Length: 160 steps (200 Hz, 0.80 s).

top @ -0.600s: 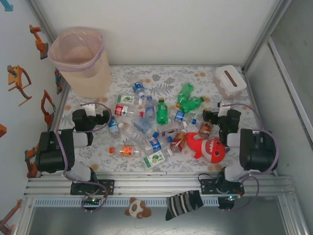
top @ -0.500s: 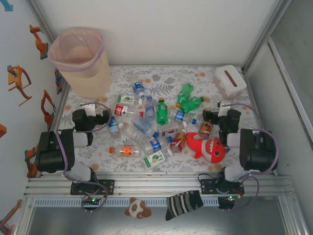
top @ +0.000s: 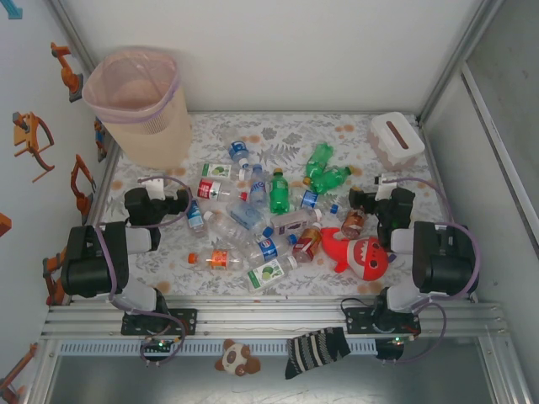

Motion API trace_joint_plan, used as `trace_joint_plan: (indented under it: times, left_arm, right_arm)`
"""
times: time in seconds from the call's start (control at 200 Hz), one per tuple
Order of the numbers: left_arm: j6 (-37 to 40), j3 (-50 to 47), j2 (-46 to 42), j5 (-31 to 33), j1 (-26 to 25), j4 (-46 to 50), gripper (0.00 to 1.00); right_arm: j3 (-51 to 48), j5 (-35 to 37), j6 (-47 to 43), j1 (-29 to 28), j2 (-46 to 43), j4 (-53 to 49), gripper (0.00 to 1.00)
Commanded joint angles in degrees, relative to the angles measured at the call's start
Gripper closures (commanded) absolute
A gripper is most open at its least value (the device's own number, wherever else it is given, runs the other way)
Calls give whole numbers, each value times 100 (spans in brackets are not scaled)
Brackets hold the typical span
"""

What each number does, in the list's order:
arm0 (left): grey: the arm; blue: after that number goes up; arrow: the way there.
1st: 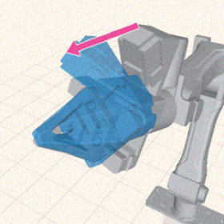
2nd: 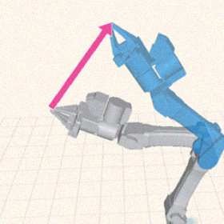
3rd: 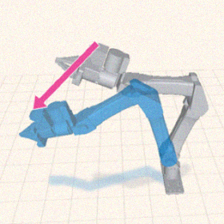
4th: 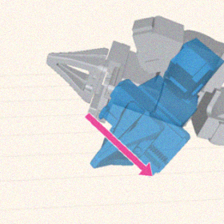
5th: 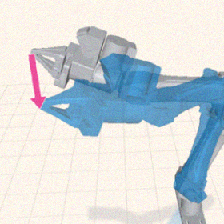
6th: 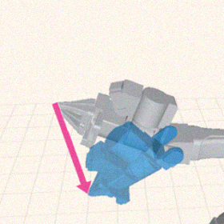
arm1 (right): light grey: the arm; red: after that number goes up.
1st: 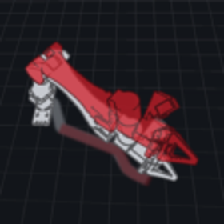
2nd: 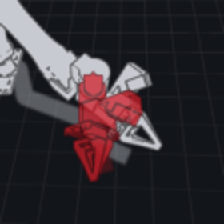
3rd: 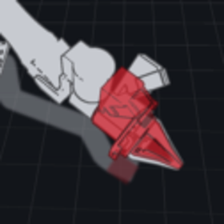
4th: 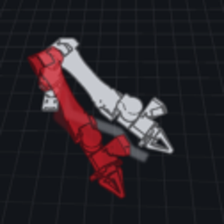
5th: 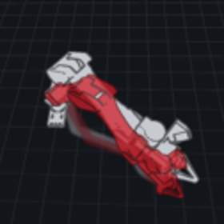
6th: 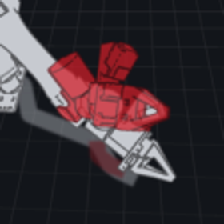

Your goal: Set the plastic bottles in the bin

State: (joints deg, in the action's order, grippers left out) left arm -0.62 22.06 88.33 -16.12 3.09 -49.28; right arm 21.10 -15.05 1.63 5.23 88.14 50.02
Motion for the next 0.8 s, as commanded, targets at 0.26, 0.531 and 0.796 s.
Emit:
trace_joint_plan:
  times: [0.26, 0.531, 0.796]
  left_arm:
    - [62, -26, -1, -69, -6, -159, 3]
    - [58, -13, -5, -84, 1, -153, 3]
    - [95, 4, -137, -120, 1, -12, 3]
  right_arm:
    - [-3, -51, -68, 14, 33, 192, 1]
    - [-5, -51, -66, 13, 31, 190, 1]
    - [139, 205, 20, 17, -151, -197, 1]
